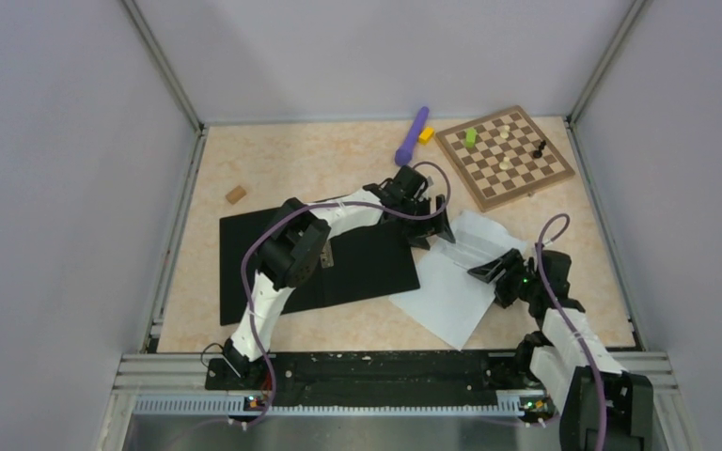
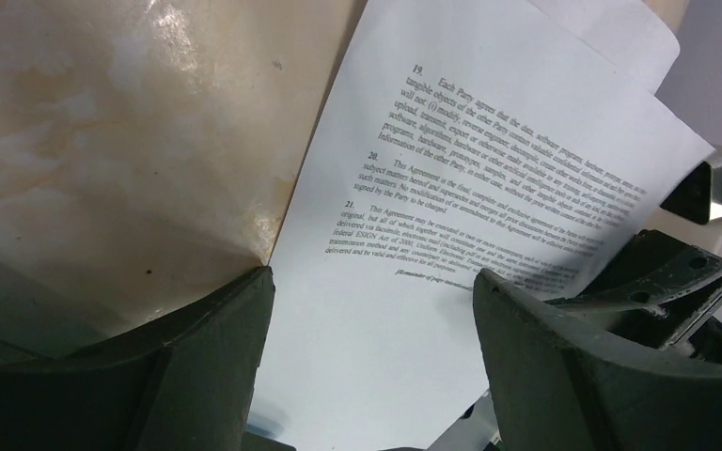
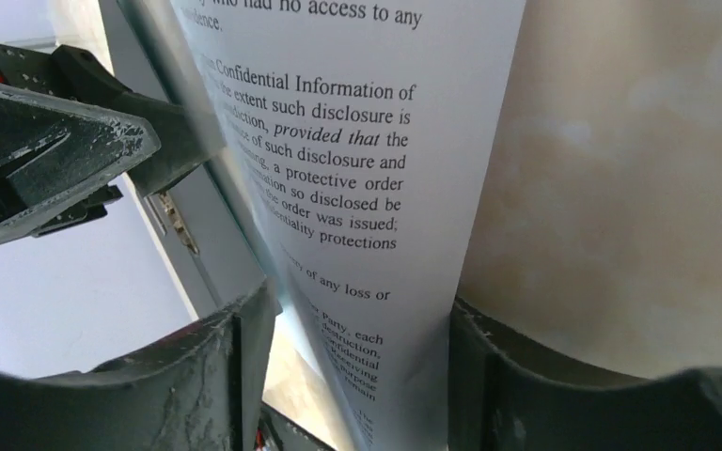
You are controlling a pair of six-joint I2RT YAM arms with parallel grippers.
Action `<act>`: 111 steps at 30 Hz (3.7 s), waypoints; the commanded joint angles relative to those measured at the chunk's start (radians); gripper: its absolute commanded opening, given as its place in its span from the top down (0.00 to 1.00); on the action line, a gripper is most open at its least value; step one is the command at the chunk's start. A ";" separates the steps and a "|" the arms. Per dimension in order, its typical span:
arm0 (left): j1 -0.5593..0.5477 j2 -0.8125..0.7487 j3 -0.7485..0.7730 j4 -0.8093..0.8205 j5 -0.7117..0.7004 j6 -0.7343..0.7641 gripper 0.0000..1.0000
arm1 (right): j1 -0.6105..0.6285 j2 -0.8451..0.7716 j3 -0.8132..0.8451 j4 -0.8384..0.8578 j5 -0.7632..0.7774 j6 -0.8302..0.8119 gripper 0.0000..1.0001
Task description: Put the files into the folder
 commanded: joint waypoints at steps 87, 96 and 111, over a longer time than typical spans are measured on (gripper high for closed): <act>0.721 -0.635 -0.690 -0.269 -0.435 0.175 0.12 | 0.542 0.974 0.865 0.112 0.039 -0.178 1.00; 0.638 -0.555 -0.679 -0.204 -0.365 0.171 0.12 | 0.542 0.926 0.740 0.117 0.120 -0.171 1.00; 0.510 -0.448 -0.557 -0.166 -0.289 0.182 0.14 | 0.540 0.710 0.590 0.051 0.200 -0.176 1.00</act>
